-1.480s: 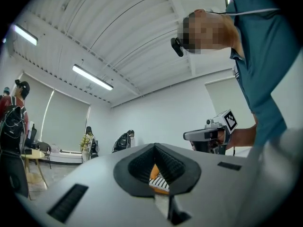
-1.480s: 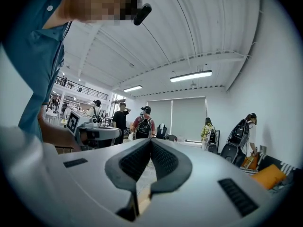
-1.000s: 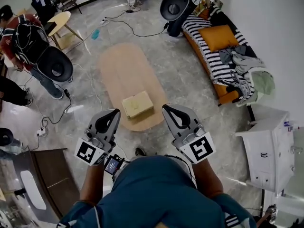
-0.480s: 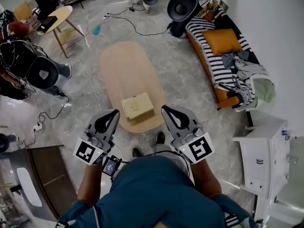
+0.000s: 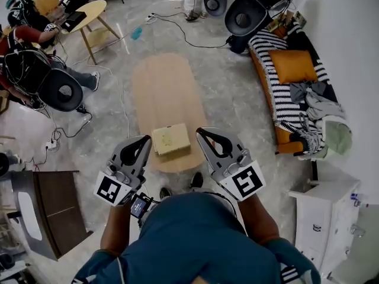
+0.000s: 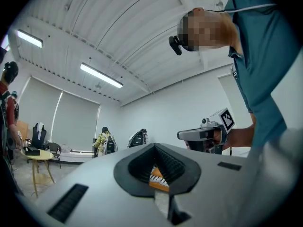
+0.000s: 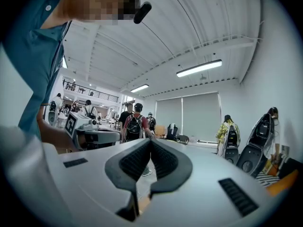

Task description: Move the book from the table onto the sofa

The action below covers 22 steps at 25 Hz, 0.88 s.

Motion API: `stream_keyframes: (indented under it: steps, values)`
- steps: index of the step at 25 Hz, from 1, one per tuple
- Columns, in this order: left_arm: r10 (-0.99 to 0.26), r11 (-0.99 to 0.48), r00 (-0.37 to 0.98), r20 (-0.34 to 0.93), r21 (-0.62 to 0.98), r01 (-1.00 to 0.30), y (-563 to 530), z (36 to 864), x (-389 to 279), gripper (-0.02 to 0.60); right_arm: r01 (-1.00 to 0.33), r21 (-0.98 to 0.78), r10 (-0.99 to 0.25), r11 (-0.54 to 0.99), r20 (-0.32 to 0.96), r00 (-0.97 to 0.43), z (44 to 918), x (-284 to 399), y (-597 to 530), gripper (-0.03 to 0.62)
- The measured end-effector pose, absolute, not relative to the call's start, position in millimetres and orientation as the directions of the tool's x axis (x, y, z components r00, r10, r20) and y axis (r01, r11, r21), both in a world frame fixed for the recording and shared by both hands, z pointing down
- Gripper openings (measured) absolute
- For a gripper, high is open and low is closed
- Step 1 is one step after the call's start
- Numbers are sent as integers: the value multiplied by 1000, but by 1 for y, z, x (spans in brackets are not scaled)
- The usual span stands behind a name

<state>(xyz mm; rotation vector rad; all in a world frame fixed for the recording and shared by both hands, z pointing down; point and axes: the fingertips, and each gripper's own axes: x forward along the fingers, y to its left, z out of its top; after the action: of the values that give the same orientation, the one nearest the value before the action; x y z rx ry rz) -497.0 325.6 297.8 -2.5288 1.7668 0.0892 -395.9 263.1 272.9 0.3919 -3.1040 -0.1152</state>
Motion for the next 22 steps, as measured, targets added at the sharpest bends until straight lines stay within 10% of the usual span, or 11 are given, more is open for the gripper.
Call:
stream_keyframes:
  steps: [22]
  values:
    - [-972,-233,233,11,53,-971,278,345,-542,3,-163,45,-164,986,27,-986,316,-441,195,14]
